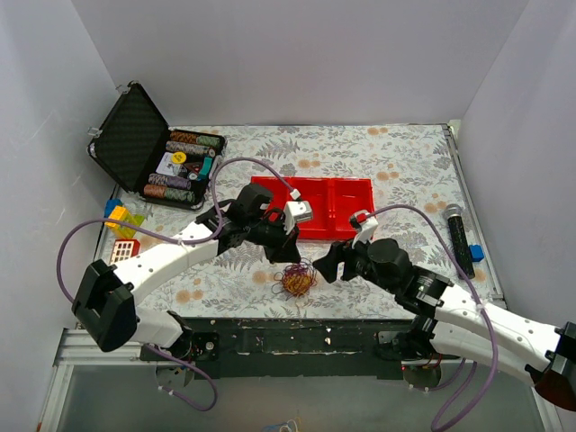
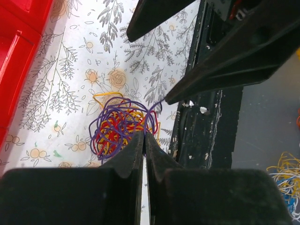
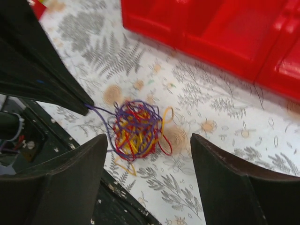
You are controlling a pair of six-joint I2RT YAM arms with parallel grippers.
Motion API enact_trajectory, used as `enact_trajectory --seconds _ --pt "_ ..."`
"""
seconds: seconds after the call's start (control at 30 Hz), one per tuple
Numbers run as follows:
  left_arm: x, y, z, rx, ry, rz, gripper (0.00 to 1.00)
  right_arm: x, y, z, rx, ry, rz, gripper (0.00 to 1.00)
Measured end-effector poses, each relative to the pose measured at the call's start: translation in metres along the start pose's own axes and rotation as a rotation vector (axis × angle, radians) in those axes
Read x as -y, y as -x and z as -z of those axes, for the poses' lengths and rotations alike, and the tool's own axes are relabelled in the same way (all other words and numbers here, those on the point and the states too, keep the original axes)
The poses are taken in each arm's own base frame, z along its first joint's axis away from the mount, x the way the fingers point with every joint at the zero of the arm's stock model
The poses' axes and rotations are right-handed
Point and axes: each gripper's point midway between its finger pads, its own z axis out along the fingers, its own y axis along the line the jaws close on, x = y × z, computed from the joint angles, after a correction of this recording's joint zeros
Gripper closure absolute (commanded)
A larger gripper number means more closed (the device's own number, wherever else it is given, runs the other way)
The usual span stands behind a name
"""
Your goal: Untangle the cables
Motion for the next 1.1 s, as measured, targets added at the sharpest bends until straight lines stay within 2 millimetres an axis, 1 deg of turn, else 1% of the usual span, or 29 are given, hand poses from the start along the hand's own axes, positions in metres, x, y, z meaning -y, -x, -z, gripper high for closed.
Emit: enact_trajectory --seconds 0.1,0.2,0.27,0.43,0.67,0.83,0.93,1.1 --pt "0.004 0.005 0.006 0.019 0.008 0.022 1.00 -0.016 0.026 0.010 0.095 0.074 0.024 0.17" --pt "0.004 0.007 0.009 0.019 0.028 0.047 1.00 -0.027 0.036 0.014 0.133 0.129 0.042 0.17" --pt "0.003 0.010 0.011 0.015 0.044 0.058 1.00 -0.033 0.036 0.013 0.128 0.158 0.055 0.17" --pt "0.004 0.031 0.022 0.041 0.070 0.043 1.00 -0.040 0.030 0.012 0.096 0.202 0.072 0.17" --pt "0.014 0.038 0.036 0.068 0.080 0.048 1.00 -0.057 0.042 0.011 0.142 0.279 0.092 0.17" --pt "0.027 0.046 0.043 0.095 0.041 0.064 1.00 -0.064 0.047 -0.002 0.163 0.301 0.097 0.18" --pt "0.034 0.054 0.047 0.111 0.021 0.076 1.00 -0.067 0.045 -0.011 0.159 0.309 0.108 0.20" --pt "0.043 0.074 0.055 0.149 -0.005 0.073 1.00 -0.083 0.047 -0.022 0.153 0.347 0.129 0.28"
